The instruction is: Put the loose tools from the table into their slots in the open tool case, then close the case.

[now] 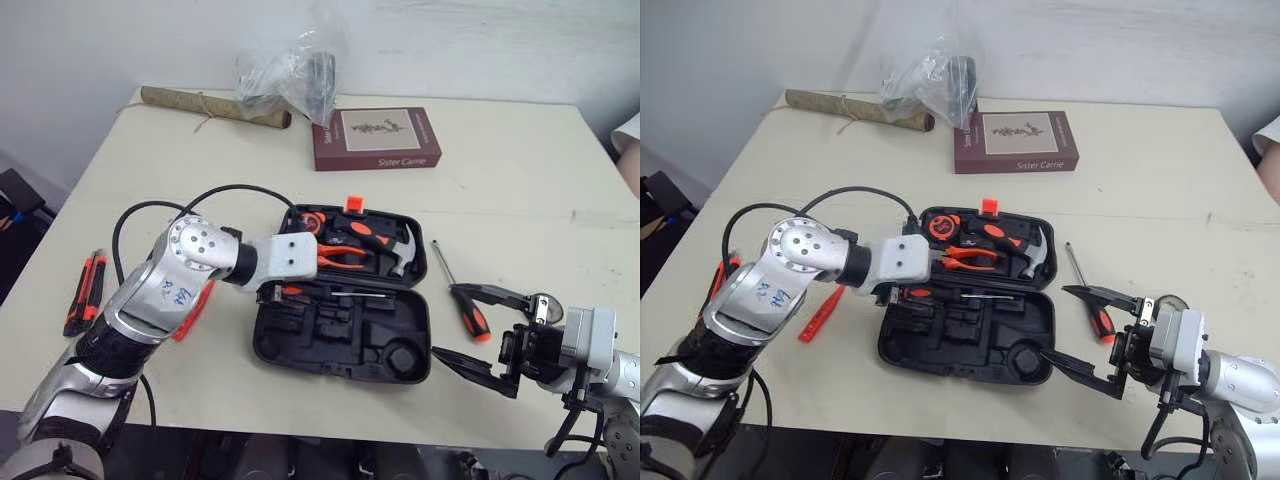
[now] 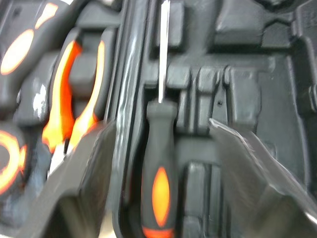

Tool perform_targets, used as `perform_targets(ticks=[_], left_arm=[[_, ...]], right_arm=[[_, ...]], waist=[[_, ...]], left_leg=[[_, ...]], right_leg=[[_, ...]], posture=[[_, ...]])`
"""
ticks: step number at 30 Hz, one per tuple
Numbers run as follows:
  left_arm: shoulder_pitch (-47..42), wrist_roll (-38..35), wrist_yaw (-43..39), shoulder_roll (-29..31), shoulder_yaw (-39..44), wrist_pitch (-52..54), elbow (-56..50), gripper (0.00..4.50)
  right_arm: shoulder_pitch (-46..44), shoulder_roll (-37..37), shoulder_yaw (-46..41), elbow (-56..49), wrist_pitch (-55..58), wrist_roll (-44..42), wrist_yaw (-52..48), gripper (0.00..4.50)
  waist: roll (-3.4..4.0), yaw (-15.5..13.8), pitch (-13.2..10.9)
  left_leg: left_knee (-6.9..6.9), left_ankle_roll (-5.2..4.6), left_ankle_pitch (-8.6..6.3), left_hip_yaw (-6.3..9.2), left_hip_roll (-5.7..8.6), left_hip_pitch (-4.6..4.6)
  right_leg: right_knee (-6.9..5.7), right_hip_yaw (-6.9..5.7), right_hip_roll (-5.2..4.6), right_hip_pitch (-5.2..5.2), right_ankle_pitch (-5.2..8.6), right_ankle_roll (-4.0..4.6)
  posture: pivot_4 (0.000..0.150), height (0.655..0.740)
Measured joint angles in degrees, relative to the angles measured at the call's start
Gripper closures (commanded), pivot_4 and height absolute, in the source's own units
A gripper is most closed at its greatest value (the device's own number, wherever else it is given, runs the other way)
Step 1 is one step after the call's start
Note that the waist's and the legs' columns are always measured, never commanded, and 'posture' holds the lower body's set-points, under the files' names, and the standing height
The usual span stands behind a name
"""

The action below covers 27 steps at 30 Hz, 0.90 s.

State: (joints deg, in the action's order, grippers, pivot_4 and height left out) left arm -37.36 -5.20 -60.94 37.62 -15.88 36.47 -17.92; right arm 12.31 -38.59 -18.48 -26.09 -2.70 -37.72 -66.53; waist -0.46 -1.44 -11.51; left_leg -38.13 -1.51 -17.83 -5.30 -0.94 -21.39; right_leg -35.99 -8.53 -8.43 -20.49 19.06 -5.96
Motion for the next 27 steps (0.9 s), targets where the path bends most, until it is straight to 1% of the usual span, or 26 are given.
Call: perform_targets(ticks=[1, 3, 4, 9, 14, 17, 27], left_arm=[[1.06, -1.16, 0.88, -1.23, 1.72, -0.87, 1.15, 3.37], [3.69, -1.74, 2.0, -1.75, 3.3, -4.27, 3.47, 4.3], [4.76, -1.73, 2.49, -2.14, 3.58, -5.37, 4.26, 4.41], [8.48, -1.63, 4.79, -6.68, 2.01, -9.27, 8.35, 4.41], [8.6, -1.54, 5.54, -8.0, 1.33, -9.86, 9.47, 4.41], [8.57, -1.37, 7.13, -10.17, 1.06, -10.27, 9.97, 4.41], [8.16, -1.04, 8.38, -10.63, 0.13, -9.15, 10.0, 4.41]], right_arm=[[-0.2, 0.0, 0.05, 0.14, 0.0, 0.0, -0.09, 0.0], [-0.35, 0.01, 0.06, 0.6, 0.01, 0.0, -0.19, 0.0], [-0.33, 0.02, 0.06, 0.83, 0.01, 0.0, -0.19, 0.0], [-0.52, 0.03, 0.06, 0.97, 0.01, 0.01, -0.08, 0.0], [-0.35, 0.03, 0.06, 0.96, 0.16, 0.05, 0.51, 0.0], [-0.07, 0.03, 0.06, 0.87, 0.32, 0.06, 1.13, 0.0], [0.63, 0.03, 0.06, 0.18, 0.57, 0.06, 2.57, 0.0]], waist=[[-0.01, -0.03, 0.0], [-0.01, -0.02, 0.0], [0.0, -0.02, 0.0], [-0.01, -0.09, 0.0], [0.0, -0.08, 0.0], [-0.01, -0.08, 0.0], [0.0, -0.07, 0.0]], left_leg=[[-0.01, -0.01, -0.01, 0.01, 0.0, -0.02], [0.01, -0.02, -0.01, 0.01, 0.01, -0.02], [0.04, -0.02, -0.01, 0.01, 0.01, -0.02], [0.0, -0.05, -0.03, 0.0, 0.03, -0.04], [0.01, -0.05, -0.03, 0.0, 0.03, -0.03], [0.0, -0.05, -0.03, 0.0, 0.04, -0.03], [0.02, -0.05, -0.03, -0.01, 0.03, -0.01]], right_leg=[[0.0, -0.02, 0.0, 0.0, 0.0, -0.01], [-0.01, -0.04, 0.0, 0.01, -0.01, -0.01], [-0.02, -0.05, 0.01, 0.01, -0.01, -0.02], [0.0, -0.04, 0.0, 0.03, -0.05, -0.08], [0.0, -0.05, 0.0, 0.03, -0.05, -0.08], [0.01, -0.04, 0.0, 0.03, -0.05, -0.09], [0.02, -0.04, 0.0, 0.04, -0.05, -0.09]], posture=[[0.15, 0.74], [0.15, 0.74], [0.15, 0.74], [0.15, 0.74], [0.15, 0.74], [0.15, 0.74], [0.15, 0.74]])
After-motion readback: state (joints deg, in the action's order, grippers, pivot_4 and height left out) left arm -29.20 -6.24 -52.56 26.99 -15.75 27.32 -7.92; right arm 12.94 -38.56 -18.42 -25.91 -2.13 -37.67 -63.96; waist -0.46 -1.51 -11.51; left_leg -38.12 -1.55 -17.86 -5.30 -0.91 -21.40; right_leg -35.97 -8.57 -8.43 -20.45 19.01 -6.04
